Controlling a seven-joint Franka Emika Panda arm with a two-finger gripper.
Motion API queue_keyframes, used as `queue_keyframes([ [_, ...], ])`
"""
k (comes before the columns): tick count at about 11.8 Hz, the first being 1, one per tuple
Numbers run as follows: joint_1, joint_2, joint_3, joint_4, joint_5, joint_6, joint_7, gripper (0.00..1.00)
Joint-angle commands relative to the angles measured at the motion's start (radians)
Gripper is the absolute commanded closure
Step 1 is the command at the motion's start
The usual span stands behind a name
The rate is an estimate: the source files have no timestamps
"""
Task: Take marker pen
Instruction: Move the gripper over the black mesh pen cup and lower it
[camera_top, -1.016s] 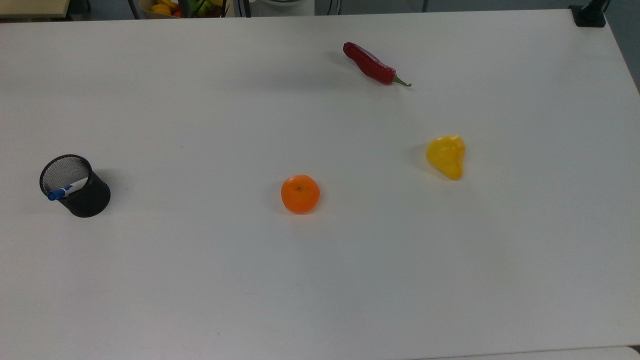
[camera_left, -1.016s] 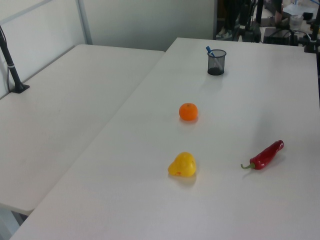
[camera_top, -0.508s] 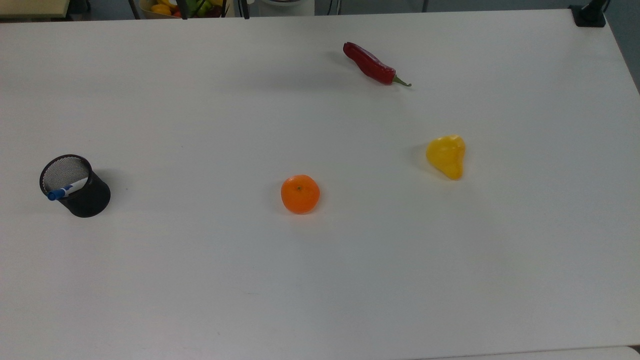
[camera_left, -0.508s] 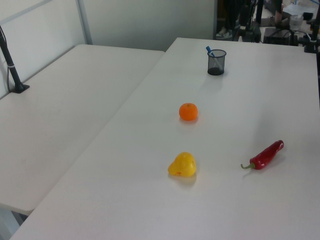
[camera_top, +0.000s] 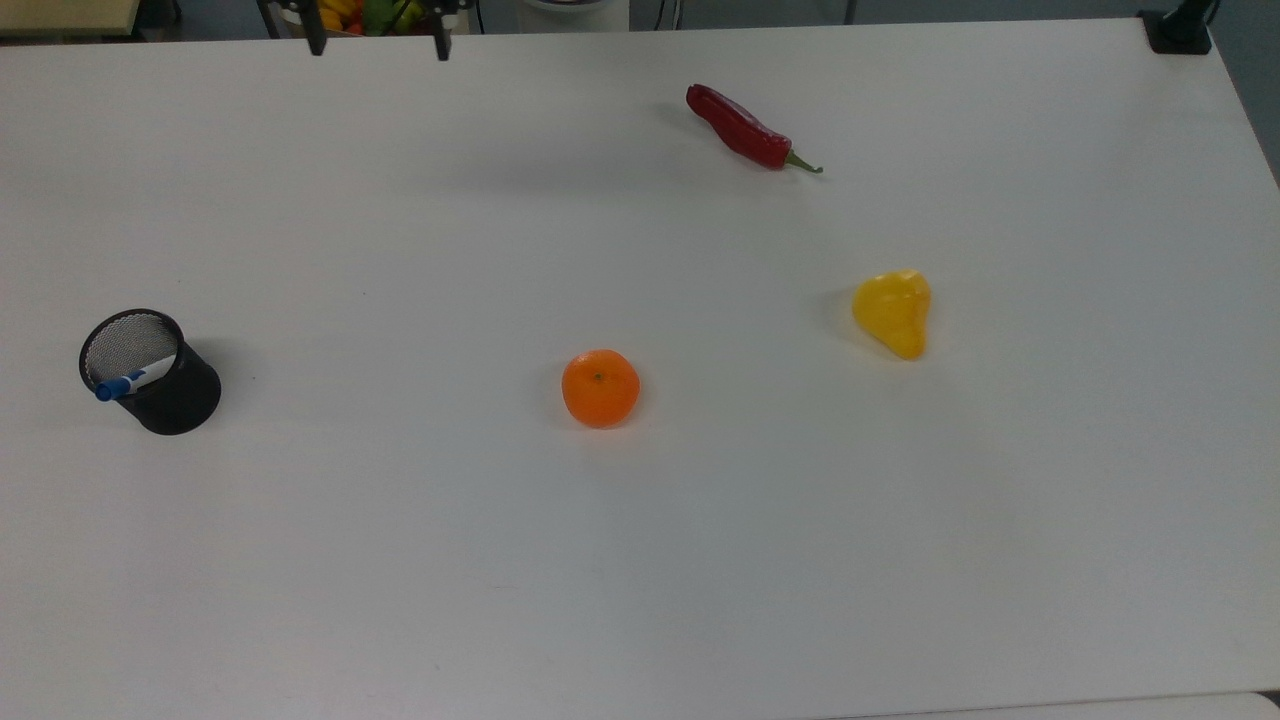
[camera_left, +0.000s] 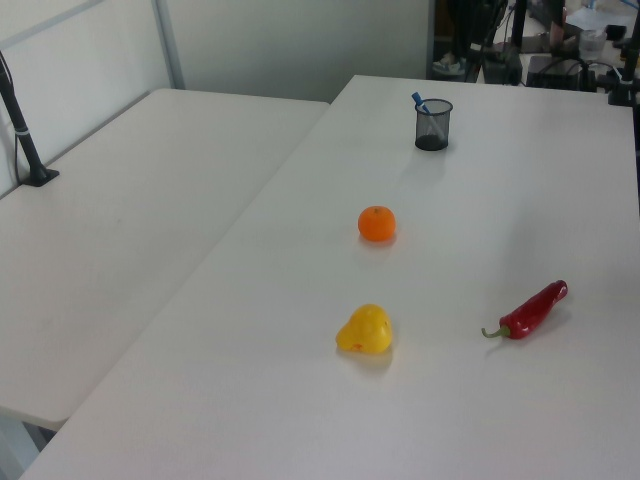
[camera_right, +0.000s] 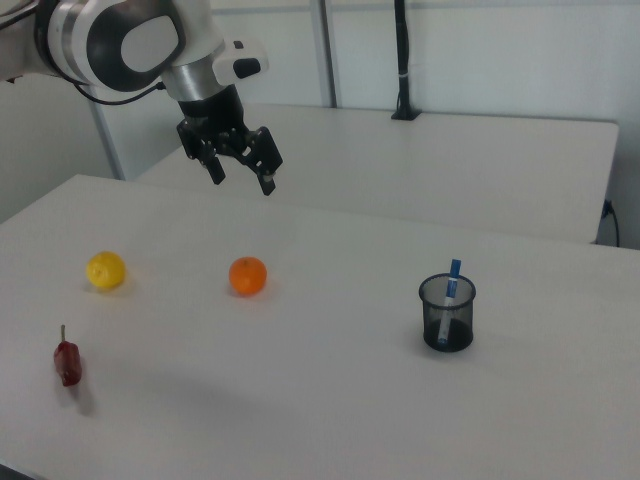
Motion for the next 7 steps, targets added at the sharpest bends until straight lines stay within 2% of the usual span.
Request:
queue_keyframes([
  [1, -0.037, -0.009, -0.011, -0.017, -0.007, 0.150, -0.002, 0.00],
  [5, -0.112, 0.030, -0.020, -0.020, -0.007, 0.345, 0.022, 0.00],
  [7, -0.113, 0.071, -0.057, -0.017, -0.036, 0.466, 0.050, 0.00],
])
